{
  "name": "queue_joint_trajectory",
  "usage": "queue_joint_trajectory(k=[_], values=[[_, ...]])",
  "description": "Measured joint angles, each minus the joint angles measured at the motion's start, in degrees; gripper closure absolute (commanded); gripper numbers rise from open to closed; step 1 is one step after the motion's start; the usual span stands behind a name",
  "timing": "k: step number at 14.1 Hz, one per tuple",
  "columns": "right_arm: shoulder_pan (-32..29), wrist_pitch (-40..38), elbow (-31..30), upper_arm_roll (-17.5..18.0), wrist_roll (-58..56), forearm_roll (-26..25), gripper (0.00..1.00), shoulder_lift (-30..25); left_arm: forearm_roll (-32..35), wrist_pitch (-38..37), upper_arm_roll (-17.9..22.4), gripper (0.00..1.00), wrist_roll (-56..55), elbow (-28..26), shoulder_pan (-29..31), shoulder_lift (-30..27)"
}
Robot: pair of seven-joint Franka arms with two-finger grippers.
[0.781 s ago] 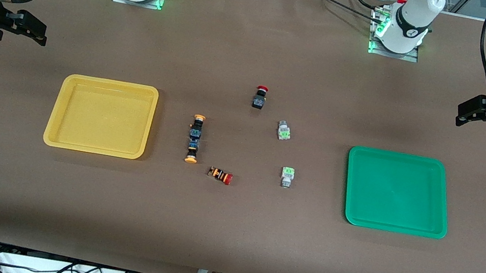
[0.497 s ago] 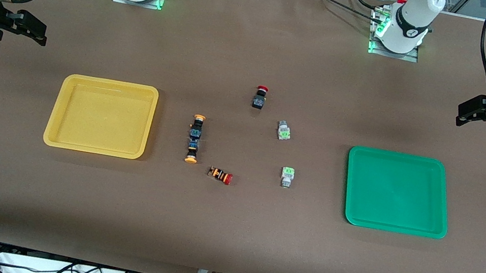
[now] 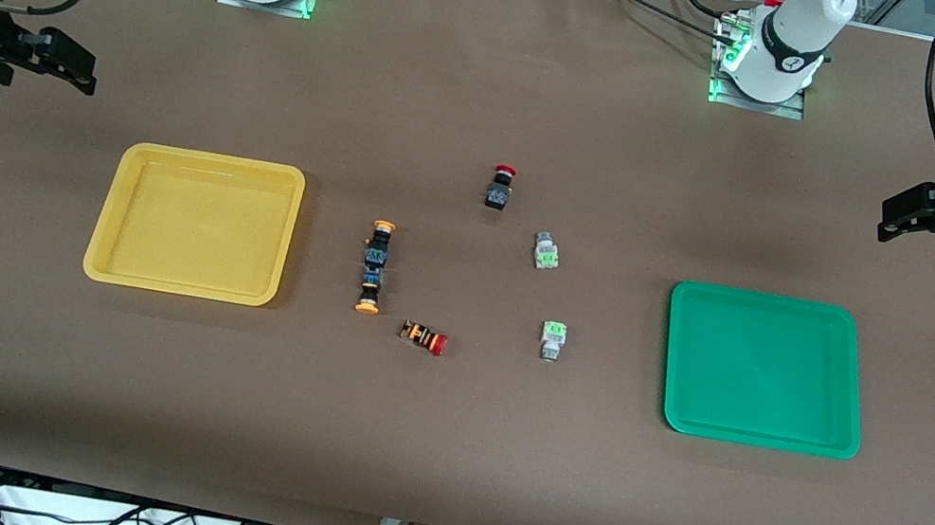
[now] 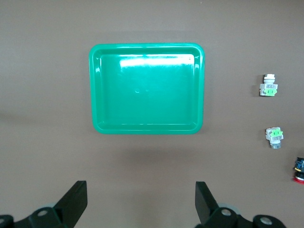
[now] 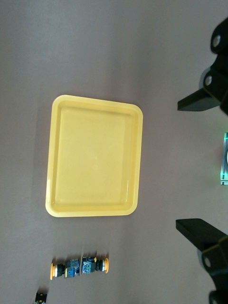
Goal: Place green and yellow buttons in trays
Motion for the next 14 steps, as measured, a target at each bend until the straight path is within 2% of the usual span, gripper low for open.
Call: queue_joint_trajectory(k=[4,6,10,14], values=[[0.67,0.99,-0.13,0.24,-0.21,0.2,0.0,3.38,-0.04,-0.89,-0.12,0.0,-0.4,-0.29,-0.07,0.26],[3.43,3.58,-0.18,0.44,-0.12,0.45,0.0,5.28,-0.12,-1.13,-0.6,0.0,-0.49,-1.19,-0.65,1.92],[12.58,12.82,-0.54,0.78,9.42,0.57,0.0,11.14,-0.83,1.24,-1.94,0.0,-1.38,-1.68,-5.44,10.88],[20.11,25.75,-0.98,0.86,21.77,0.57,0.0,20.54,-4.71,13.61,-2.25,0.0,-5.88,-1.45,-8.16,21.44]])
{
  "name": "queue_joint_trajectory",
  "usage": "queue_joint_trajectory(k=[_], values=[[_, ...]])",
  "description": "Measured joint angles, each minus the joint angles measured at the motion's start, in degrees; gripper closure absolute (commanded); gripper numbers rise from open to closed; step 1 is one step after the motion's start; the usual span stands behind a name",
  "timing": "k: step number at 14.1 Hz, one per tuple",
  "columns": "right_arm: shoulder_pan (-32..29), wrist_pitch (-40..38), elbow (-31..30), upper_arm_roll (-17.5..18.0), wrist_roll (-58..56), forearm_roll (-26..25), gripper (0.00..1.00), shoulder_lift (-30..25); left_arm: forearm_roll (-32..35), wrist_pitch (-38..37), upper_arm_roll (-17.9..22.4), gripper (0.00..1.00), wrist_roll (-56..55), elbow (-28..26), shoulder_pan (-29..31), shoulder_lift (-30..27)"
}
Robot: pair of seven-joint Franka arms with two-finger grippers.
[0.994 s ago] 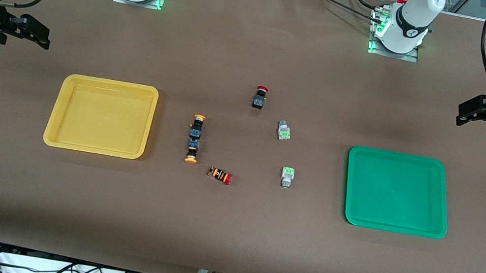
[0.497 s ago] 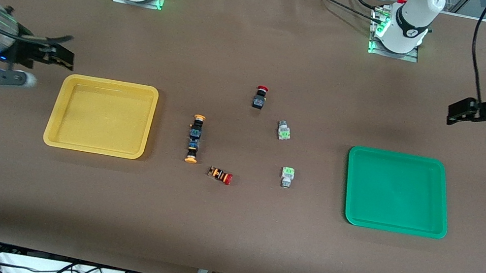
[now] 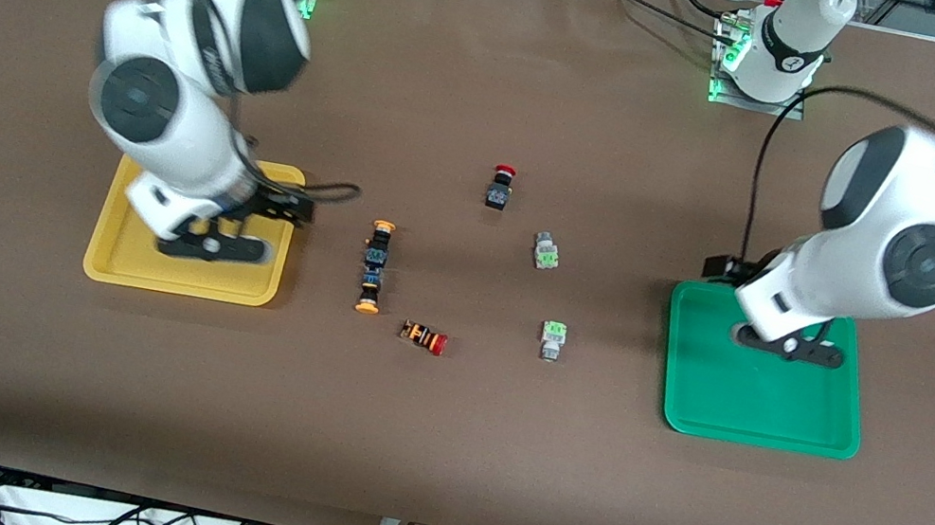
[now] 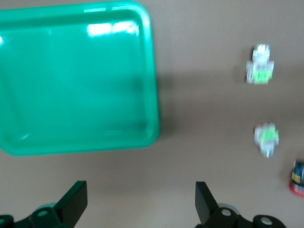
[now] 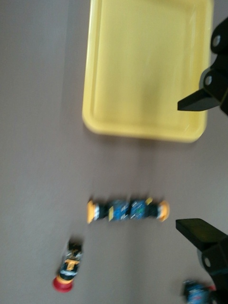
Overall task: Place green and yellow buttons in trays
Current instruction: 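Reach the right gripper to the yellow button while the left gripper reaches the green button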
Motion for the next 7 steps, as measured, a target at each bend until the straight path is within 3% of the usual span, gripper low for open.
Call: queue_joint_trajectory(k=[7], values=[[6.5,18.46,-0.03,-0.02,10.91,-0.01,0.0,12.68,-0.06,19.18,-0.13,0.0,-7.29,0.36,-7.87,10.99]])
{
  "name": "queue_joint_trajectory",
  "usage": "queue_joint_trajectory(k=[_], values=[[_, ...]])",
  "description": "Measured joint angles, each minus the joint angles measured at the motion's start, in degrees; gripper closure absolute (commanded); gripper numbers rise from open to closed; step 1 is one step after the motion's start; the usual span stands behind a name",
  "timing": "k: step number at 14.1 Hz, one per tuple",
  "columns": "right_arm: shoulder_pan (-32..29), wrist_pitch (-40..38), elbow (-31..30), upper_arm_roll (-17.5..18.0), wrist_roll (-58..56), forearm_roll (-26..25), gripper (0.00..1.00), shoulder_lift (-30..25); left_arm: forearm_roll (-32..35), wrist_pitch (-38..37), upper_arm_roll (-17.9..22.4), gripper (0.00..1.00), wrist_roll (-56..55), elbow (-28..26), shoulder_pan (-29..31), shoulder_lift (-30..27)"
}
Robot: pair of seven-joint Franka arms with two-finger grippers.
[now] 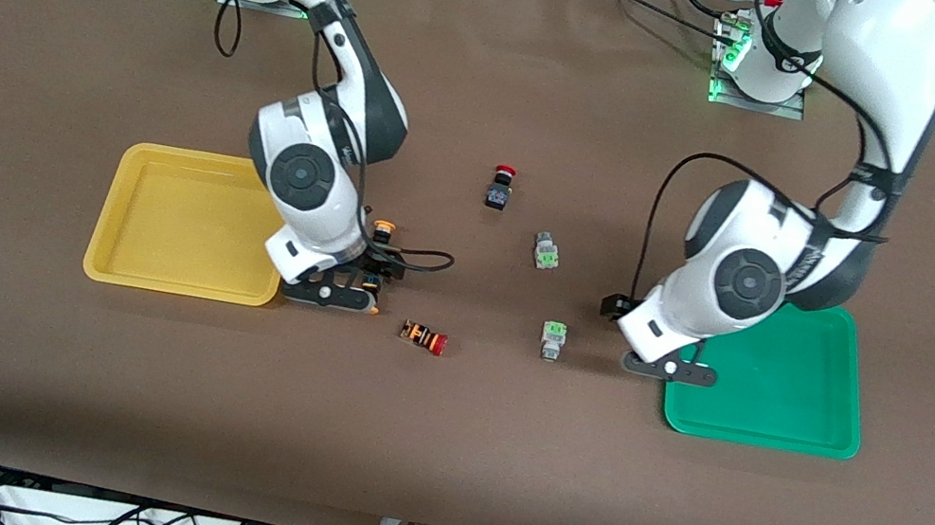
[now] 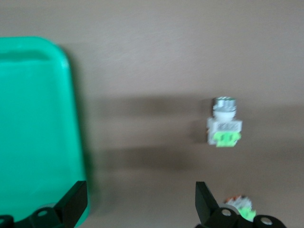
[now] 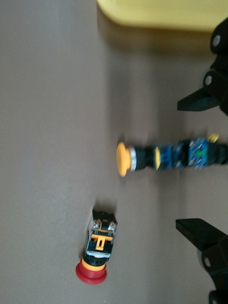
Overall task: Place green and yellow buttons in trays
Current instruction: 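Reach the right gripper to the yellow button while the left gripper reaches the green button, then grasp the yellow button with the right gripper while the left gripper grasps the green one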
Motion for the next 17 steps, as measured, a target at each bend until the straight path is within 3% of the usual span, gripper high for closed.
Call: queue_joint_trajectory(k=[6,7,9,10,11,17], values=[[0.54,2.68,-0.16,-0.19,0.9,-0.07,0.01,4.45,0.0,10.88,-0.03,0.0,0.01,0.19,-2.99,5.38],[0.62,2.68,-0.21,-0.19,0.88,-0.12,0.07,4.96,0.0,11.84,-0.03,0.0,0.01,0.25,-3.17,5.71],[0.75,2.68,-0.39,-0.19,0.8,-0.15,0.64,5.8,0.0,12.75,-0.02,0.0,0.01,0.32,-3.34,6.16],[0.78,2.68,-0.58,-0.19,0.73,-0.16,0.86,6.0,0.0,13.31,-0.02,0.0,0.01,0.35,-3.38,6.4],[0.8,2.68,-0.75,-0.19,0.55,-0.18,1.0,6.03,0.0,14.51,-0.02,0.0,0.01,0.37,-3.47,6.71],[0.73,2.9,-0.11,-0.81,-3.24,-0.2,1.0,5.32,-0.02,22.17,-0.06,0.0,-0.03,0.43,-5.41,9.69]])
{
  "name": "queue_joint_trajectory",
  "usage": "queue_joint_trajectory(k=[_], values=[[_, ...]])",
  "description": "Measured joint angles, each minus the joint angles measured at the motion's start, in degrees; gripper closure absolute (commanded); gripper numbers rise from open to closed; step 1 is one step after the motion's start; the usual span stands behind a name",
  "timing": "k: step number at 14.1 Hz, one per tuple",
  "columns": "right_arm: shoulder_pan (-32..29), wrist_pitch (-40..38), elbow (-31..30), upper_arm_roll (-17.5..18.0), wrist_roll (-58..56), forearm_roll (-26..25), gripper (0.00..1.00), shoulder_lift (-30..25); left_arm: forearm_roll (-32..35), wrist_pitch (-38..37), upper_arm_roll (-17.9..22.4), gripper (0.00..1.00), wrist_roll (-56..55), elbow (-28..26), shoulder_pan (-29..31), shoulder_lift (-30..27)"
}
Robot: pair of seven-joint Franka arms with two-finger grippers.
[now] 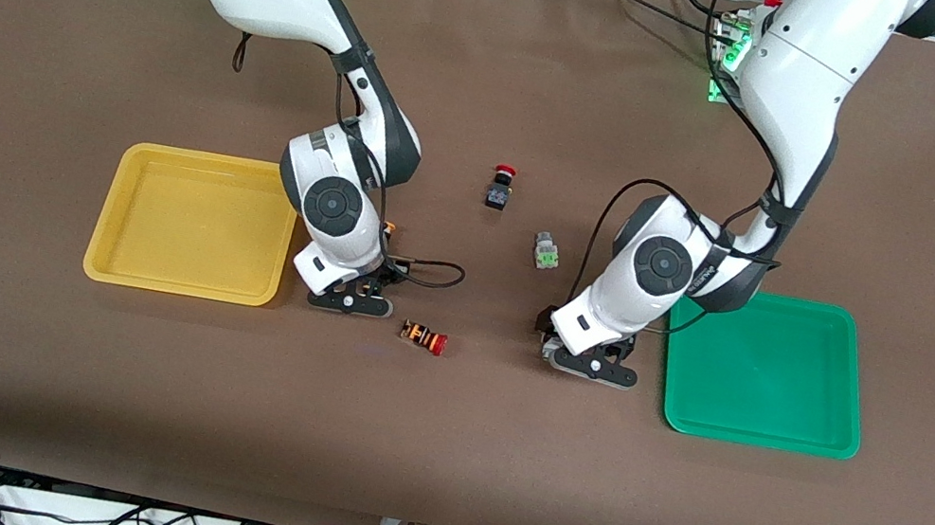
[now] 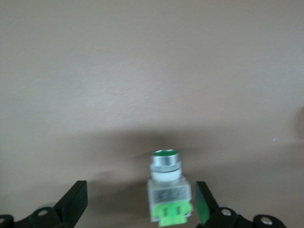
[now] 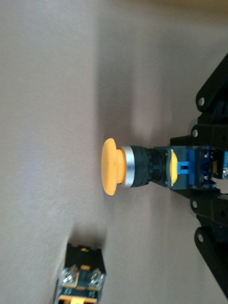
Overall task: Place green and yellow buttons in trays
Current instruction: 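Grasp the yellow button with the right gripper while the left gripper grasps the green one, then place the yellow button in its tray while the left gripper places the green one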
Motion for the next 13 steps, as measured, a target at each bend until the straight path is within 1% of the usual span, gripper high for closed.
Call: queue_joint_trajectory(k=[3,5,7,8,9,10,13], values=[[-0.33,-1.93,0.9,-1.43,-2.94,-0.05,1.0,-2.25,-0.01,0.96,0.0,0.0,-0.1,0.05,-1.3,0.76],[-1.8,-6.84,1.01,-2.57,-7.43,-0.05,1.0,-5.05,-0.01,0.96,0.01,0.0,-0.08,0.05,-1.47,1.13],[-3.77,-12.86,0.94,-3.75,-11.71,-0.05,1.0,-7.53,-0.01,0.96,0.1,0.53,-0.07,0.05,-1.47,1.91],[-4.3,-15.1,0.71,-5.02,-13.77,-0.05,1.0,-8.51,-0.01,0.96,0.1,0.76,-0.06,0.05,-1.47,2.33],[-4.56,-16.38,-0.03,-6.57,-16.05,-0.05,1.0,-9.45,-0.01,0.96,0.1,0.92,-0.04,0.05,-1.48,2.66],[-4.69,-16.77,-1.38,-8.16,-18.36,-0.04,1.0,-10.47,-0.01,0.97,0.14,1.0,-0.01,0.07,-1.49,2.78],[-4.96,-16.68,-8.24,-12.4,-22.61,-0.02,1.0,-14.43,-0.01,0.52,0.35,1.0,0.0,0.99,-1.45,2.43]])
